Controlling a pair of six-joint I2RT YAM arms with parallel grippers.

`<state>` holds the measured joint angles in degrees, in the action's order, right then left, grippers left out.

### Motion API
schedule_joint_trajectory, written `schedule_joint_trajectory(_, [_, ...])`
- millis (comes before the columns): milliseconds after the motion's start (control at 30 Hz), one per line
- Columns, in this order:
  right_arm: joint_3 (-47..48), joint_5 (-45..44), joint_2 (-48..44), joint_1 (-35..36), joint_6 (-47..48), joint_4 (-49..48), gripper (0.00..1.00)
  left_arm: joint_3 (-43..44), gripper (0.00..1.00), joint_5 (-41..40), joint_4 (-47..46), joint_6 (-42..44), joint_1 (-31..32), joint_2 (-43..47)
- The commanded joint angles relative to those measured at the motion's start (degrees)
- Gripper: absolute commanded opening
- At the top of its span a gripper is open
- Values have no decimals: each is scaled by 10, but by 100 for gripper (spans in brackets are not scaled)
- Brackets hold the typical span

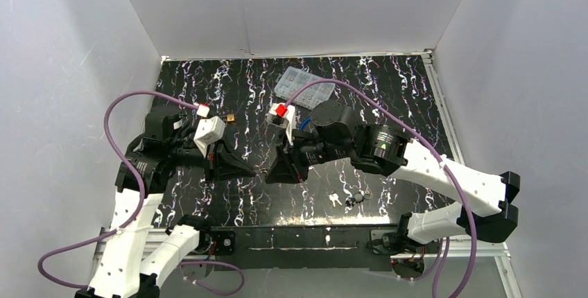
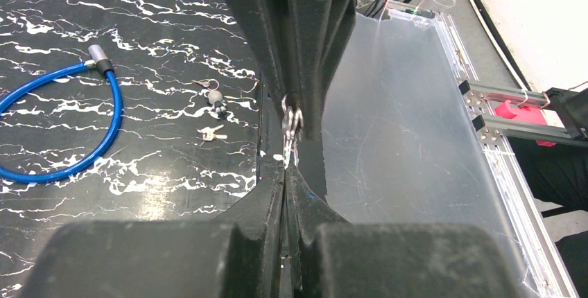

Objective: Unlock with the key

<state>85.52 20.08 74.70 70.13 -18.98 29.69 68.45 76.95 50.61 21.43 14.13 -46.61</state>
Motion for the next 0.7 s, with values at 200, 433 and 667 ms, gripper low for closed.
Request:
schedule_joint_trajectory(200, [2, 7, -12, -1, -23, -47, 1, 15, 0, -7, 12, 2, 3, 2])
schedule_joint_trajectory(433, [-20, -3, -27, -1, -37, -64, 1, 16, 19, -51, -14, -35, 4, 0])
schedule_joint_trajectory(667, [-64, -46, -55, -1, -68, -136, 1, 17, 90, -87, -61, -96, 3, 13])
